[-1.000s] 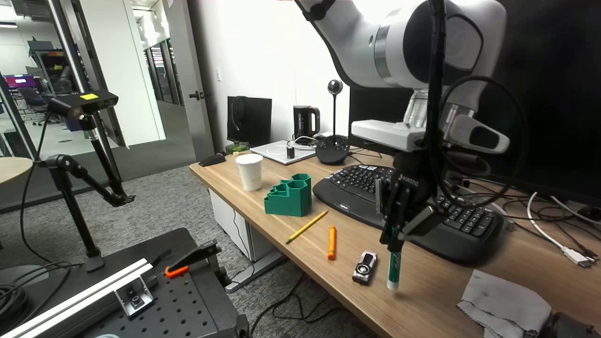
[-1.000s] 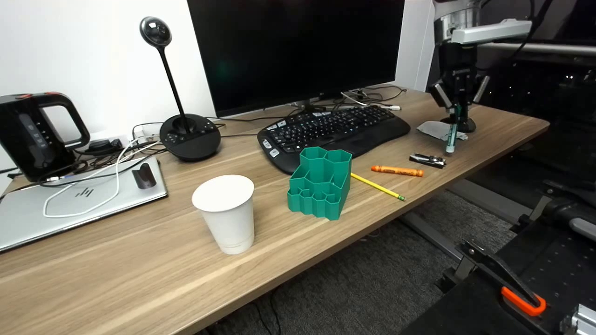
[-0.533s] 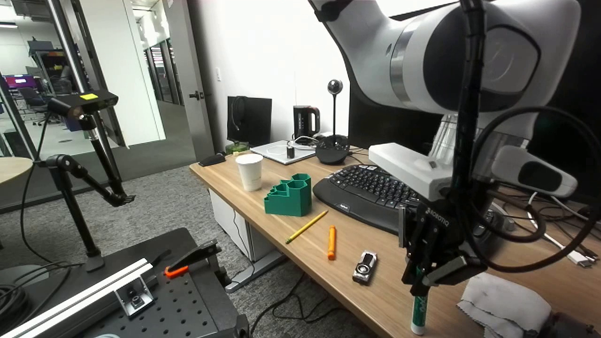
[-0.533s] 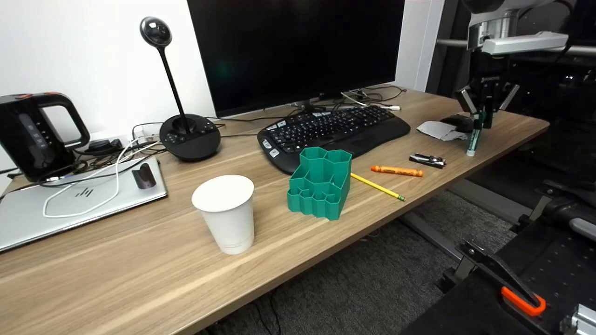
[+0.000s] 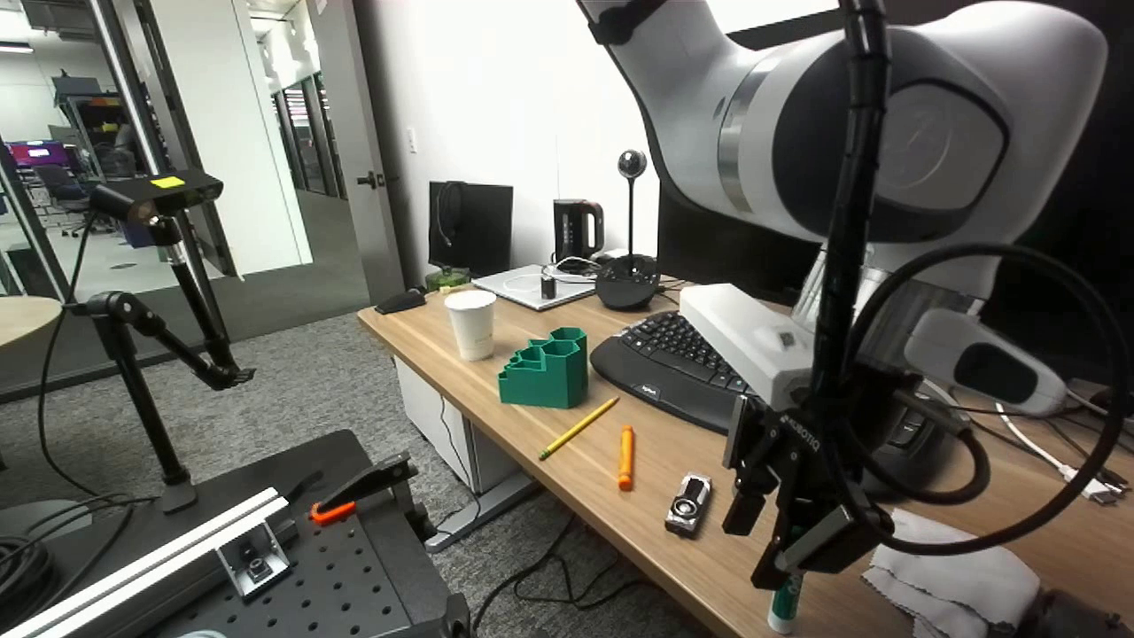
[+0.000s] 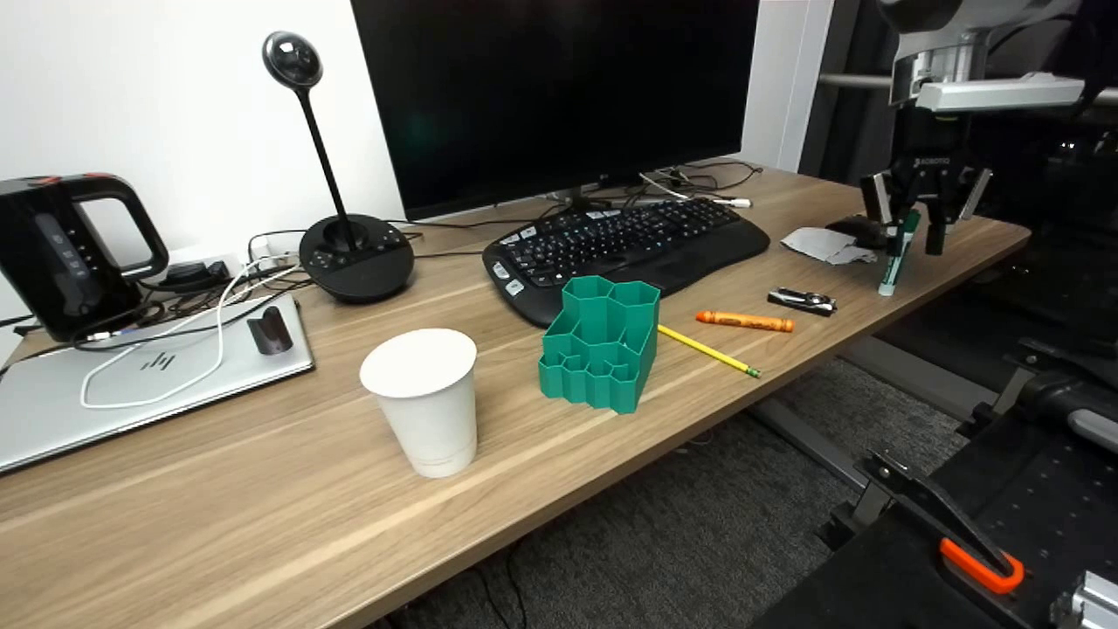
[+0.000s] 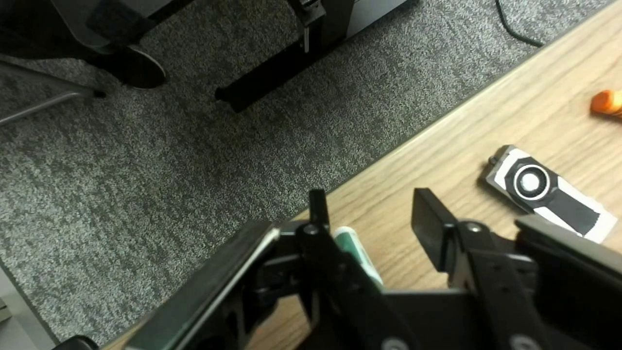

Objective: Move the marker forward

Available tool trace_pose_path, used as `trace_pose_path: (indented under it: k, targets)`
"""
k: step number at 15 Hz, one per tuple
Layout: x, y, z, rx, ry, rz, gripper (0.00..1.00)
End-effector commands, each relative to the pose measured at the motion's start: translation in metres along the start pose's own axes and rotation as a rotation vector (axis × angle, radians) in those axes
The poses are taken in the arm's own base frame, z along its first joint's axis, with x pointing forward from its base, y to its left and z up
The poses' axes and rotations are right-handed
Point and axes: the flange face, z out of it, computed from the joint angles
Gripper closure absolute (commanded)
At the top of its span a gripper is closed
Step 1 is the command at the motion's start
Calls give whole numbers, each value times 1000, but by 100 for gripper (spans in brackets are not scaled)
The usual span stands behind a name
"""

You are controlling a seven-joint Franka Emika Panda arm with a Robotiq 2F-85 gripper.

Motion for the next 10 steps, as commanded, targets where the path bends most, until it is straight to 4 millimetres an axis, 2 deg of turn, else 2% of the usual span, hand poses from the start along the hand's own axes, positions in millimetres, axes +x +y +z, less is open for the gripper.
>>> trace_pose_path:
  k: [1,3,4,7,8,10]
  targets:
    - [-14,6,-5,45,-7,11,19]
    - [-24,4,-12,56,-20,-2,5]
    - [-36,0,-19,60,-37,-32,0]
    - [-86,-18,-44,49,-86,-209,0]
    - [-44,-10,-22,32,-69,-120,0]
    - [-69,-20,-40,39,-80,-176,0]
